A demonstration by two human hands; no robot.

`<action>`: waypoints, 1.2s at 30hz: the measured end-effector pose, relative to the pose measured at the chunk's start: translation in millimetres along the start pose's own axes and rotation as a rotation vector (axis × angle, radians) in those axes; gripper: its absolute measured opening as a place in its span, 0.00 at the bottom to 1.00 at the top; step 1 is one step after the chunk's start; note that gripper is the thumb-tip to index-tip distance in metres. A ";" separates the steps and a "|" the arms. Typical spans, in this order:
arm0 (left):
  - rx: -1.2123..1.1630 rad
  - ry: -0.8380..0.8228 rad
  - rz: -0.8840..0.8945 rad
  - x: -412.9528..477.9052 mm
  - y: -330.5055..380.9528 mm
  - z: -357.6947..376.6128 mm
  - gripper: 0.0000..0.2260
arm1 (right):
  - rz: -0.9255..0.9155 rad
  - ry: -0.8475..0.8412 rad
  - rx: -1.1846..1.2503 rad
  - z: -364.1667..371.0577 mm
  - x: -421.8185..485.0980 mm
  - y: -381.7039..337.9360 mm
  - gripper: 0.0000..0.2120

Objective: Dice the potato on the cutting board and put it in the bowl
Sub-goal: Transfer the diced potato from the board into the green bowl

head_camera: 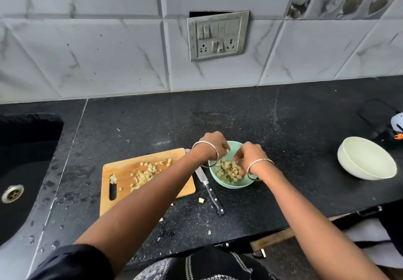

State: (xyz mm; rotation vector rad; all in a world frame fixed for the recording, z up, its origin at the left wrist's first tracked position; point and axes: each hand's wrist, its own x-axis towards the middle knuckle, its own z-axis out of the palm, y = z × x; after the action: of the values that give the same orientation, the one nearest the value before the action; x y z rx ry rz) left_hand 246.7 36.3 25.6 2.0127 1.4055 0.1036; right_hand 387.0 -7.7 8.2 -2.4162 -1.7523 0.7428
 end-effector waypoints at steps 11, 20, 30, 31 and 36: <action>-0.093 0.170 0.069 -17.5 -17.7 4.5 0.13 | -0.114 0.192 -0.185 -10.2 -16.5 -20.4 0.09; -0.248 0.303 0.147 -33.6 -37.7 -18.2 0.16 | -0.364 -0.059 0.044 23.1 -85.5 -39.7 0.06; -0.364 0.315 -0.081 -96.7 -133.5 -41.0 0.09 | -0.512 -0.040 -0.462 101.7 -84.8 -63.8 0.14; -0.359 0.325 -0.117 -102.7 -144.0 -40.8 0.09 | -0.506 -0.039 -0.463 103.7 -84.4 -64.3 0.14; -0.355 0.457 -0.346 -133.4 -197.1 -40.5 0.13 | -0.529 0.032 -0.238 101.5 -80.7 -84.1 0.07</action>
State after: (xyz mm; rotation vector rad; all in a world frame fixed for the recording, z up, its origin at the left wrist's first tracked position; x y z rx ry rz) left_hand 15.4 -20.7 -13.6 1.4834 1.8449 0.6444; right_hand 251.9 -74.4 -26.2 -1.9068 -2.4270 0.4481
